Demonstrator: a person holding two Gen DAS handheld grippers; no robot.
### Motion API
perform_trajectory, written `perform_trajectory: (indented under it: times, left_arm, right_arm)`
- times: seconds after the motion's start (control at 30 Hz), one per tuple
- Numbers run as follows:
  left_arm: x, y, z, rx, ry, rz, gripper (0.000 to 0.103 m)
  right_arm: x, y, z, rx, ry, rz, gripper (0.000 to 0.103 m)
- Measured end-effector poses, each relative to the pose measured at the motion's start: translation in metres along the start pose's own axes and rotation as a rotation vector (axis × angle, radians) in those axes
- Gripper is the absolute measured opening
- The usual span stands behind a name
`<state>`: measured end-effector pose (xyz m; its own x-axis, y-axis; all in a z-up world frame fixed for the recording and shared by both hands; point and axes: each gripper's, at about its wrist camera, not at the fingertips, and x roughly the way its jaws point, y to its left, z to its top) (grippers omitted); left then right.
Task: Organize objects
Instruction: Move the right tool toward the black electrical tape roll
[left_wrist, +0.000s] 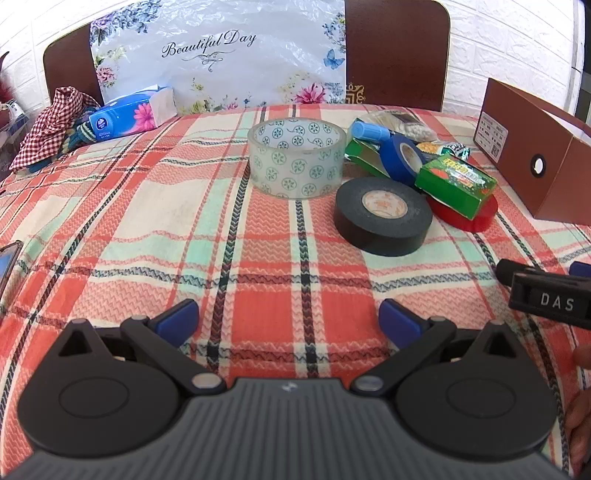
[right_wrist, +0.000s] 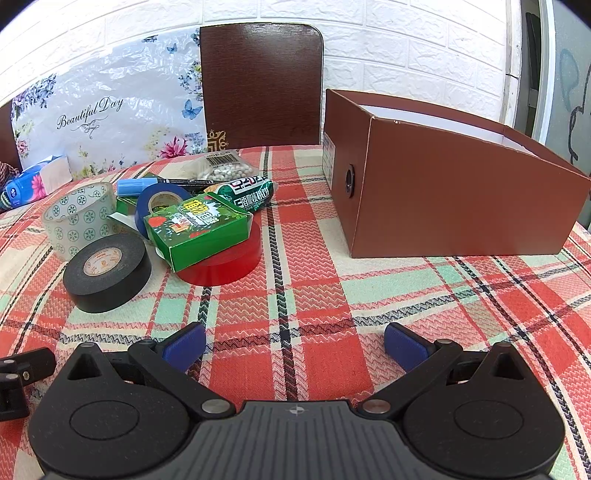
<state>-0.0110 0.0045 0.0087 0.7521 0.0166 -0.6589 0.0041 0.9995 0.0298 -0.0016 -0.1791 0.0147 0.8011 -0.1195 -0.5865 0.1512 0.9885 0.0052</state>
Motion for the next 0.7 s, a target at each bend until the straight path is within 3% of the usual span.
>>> perform_trajectory:
  times: [0.27,0.43,0.53,0.7]
  left_arm:
    - [-0.001,0.012,0.000,-0.011,0.007,0.015,0.103]
    - [-0.004,0.025,0.001,-0.036,-0.040,0.055,0.103]
    - [0.002,0.031,-0.003,-0.044,-0.024,0.040,0.103]
    - [0.003,0.032,-0.006,-0.044,-0.062,0.016,0.103]
  right_arm:
    - [0.001,0.000,0.001,-0.006,0.001,-0.005,0.102]
    - [0.000,0.001,0.000,-0.013,0.003,-0.010,0.102]
    - [-0.001,0.003,-0.001,-0.023,0.002,-0.020,0.102]
    - [-0.004,0.007,-0.001,-0.034,-0.001,-0.023,0.102]
